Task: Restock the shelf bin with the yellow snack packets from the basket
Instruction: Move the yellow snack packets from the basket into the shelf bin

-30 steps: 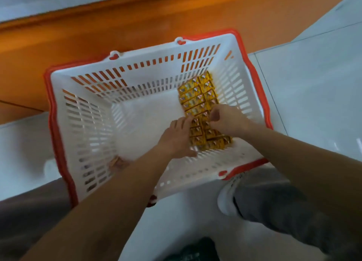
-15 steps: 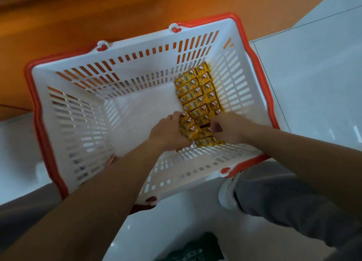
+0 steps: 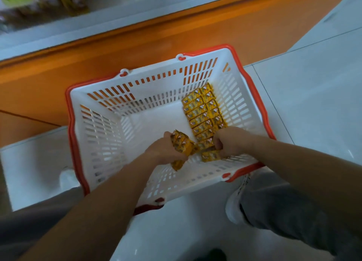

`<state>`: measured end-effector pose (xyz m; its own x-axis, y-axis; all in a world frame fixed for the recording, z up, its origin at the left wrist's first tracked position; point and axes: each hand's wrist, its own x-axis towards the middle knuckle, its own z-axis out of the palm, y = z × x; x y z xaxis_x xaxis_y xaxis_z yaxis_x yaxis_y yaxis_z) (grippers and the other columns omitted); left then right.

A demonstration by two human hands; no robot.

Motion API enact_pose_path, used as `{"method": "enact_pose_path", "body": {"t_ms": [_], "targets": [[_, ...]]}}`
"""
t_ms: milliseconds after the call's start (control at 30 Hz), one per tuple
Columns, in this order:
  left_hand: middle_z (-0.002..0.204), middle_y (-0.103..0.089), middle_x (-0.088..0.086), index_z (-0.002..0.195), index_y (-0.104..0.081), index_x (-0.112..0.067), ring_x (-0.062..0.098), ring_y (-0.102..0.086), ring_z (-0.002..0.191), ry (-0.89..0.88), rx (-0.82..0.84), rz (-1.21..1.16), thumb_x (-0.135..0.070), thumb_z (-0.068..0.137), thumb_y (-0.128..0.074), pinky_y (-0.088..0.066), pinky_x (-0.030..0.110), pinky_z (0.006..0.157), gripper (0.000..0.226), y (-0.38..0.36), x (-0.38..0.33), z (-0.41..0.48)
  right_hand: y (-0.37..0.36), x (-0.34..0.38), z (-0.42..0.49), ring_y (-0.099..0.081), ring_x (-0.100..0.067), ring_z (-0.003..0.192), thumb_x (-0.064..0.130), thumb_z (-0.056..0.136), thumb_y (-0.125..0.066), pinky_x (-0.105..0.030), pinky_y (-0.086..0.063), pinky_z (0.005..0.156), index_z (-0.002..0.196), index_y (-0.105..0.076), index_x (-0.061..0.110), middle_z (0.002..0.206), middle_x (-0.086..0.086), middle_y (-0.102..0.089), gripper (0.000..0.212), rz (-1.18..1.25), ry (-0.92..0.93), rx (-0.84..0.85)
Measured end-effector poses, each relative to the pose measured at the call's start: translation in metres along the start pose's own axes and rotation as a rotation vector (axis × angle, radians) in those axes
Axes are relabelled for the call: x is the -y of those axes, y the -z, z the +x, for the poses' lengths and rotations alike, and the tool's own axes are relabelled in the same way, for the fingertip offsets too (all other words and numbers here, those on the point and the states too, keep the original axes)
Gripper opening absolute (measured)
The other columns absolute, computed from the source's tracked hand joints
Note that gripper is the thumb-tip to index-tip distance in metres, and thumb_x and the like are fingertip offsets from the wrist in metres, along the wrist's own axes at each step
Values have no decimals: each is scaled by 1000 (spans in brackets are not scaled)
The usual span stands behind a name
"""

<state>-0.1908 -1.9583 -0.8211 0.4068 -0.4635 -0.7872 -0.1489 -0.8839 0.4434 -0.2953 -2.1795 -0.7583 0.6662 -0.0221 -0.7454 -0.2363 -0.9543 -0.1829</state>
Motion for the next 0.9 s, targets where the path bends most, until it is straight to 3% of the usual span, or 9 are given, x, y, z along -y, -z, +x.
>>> {"method": "enact_pose_path", "body": {"t_ms": [167,267,400,533,667,767,800,900], "targets": [[122,-51,2,151,-21,-20,22,-54,102,-26,-83,13,-60,63,-86,-52,37,83,117,30,-12,-29,6,6,-13,-56,-14,78,5,80,-63,-24,-41,68,87,-73,17,91,-1,-71,17,13,10,-3],[125,-52,2,150,-21,-19,21,-53,101,-58,-142,3,-60,62,-87,-48,35,81,118,44,-18,-50,10,8,-18,-64,-18,87,6,80,-65,-23,-44,70,90,-75,17,96,-3,-73,18,25,-12,-21],[133,-53,5,151,-20,-18,22,-53,105,-61,-177,-18,-58,64,-88,-51,40,91,117,51,-18,-77,15,11,-26,-64,-24,102,13,83,-64,-26,-47,82,111,-74,18,110,-4,-71,30,7,-8,21],[132,-52,5,151,-20,-17,21,-51,105,-76,-237,-94,-55,66,-88,-45,36,87,115,47,-22,-96,10,16,-29,-66,-24,96,30,87,-67,-29,-50,81,104,-76,14,106,-8,-74,24,40,-32,57],[119,-52,-3,147,-24,-21,18,-53,102,-106,-240,-147,-58,60,-86,-45,34,84,113,45,-33,-110,4,25,-32,-65,-27,99,30,83,-72,-26,-44,74,102,-71,10,108,-11,-71,27,48,-53,-14],[125,-54,-2,147,-25,-23,20,-55,107,-116,-247,-152,-62,54,-83,-46,34,88,117,57,-40,-123,26,35,-47,-66,-5,80,38,72,-76,-16,-44,65,84,-78,26,87,7,-76,17,165,1,-11],[130,-54,-1,149,-24,-23,21,-55,111,-120,-253,-152,-61,55,-85,-46,34,90,119,63,-42,-127,38,38,-53,-65,0,76,37,69,-75,-14,-44,63,78,-78,30,80,13,-74,12,252,36,-22],[140,-50,2,153,-23,-24,24,-55,120,-156,-277,-148,-59,62,-88,-47,34,91,118,88,-54,-149,88,47,-83,-65,-10,86,16,81,-71,-22,-49,74,87,-77,23,85,11,-72,11,472,131,-157]]}}
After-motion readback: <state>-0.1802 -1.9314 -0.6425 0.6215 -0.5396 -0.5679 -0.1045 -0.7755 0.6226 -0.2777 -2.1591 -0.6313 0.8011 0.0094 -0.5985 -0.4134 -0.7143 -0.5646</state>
